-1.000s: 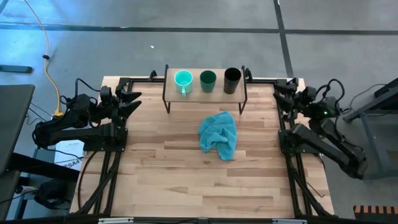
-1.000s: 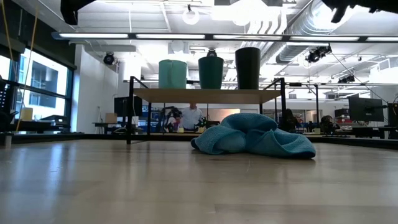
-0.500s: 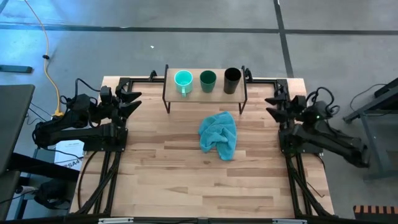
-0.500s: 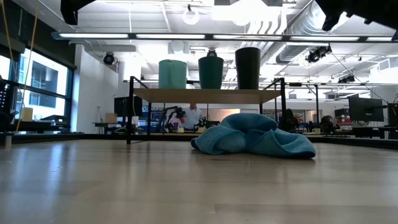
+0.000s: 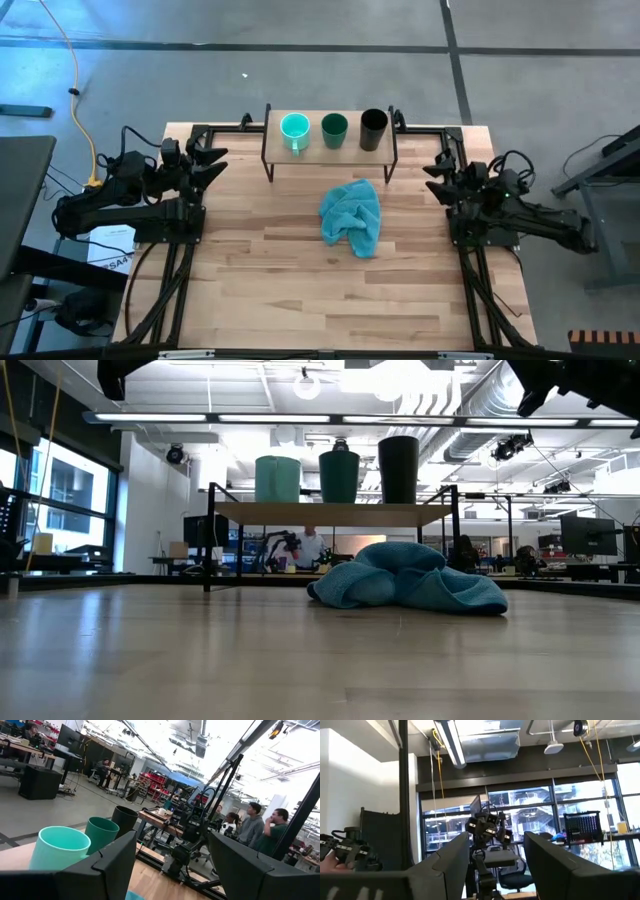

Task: Stack small to large cups/mugs on shelf
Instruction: Return to Home Position

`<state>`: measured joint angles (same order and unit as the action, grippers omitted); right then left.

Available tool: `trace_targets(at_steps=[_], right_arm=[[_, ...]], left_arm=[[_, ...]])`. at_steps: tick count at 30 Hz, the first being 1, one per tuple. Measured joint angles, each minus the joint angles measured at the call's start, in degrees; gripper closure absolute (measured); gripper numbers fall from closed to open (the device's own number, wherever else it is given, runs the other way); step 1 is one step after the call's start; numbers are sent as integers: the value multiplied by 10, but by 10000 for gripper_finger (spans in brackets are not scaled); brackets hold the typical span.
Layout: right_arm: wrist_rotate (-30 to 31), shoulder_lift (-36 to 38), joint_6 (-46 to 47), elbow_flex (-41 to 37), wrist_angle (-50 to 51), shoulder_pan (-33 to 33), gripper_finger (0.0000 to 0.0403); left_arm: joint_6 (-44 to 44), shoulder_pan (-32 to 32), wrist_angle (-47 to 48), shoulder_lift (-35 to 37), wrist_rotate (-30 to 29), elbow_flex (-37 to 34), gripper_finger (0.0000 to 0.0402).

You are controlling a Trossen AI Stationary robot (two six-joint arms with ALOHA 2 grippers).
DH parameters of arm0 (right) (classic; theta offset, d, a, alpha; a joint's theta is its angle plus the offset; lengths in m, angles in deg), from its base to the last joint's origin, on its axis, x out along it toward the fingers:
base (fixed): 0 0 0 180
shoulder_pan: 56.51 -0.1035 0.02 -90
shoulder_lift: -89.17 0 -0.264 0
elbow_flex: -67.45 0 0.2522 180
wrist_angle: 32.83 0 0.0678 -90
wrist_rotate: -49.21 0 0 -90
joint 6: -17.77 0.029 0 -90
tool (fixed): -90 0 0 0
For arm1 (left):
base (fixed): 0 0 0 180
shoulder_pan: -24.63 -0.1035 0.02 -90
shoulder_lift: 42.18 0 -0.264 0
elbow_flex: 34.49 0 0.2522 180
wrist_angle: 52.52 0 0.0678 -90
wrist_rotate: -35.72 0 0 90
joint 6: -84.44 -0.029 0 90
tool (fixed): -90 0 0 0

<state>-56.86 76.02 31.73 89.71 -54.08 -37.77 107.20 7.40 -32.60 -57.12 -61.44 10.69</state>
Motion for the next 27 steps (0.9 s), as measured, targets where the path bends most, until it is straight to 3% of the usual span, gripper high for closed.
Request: trace_targets(at_steps=[27], right_arm=[[129,0,-85,0,72,-158,221]], left_arm=[[18,0,0,0,12,0,163]])
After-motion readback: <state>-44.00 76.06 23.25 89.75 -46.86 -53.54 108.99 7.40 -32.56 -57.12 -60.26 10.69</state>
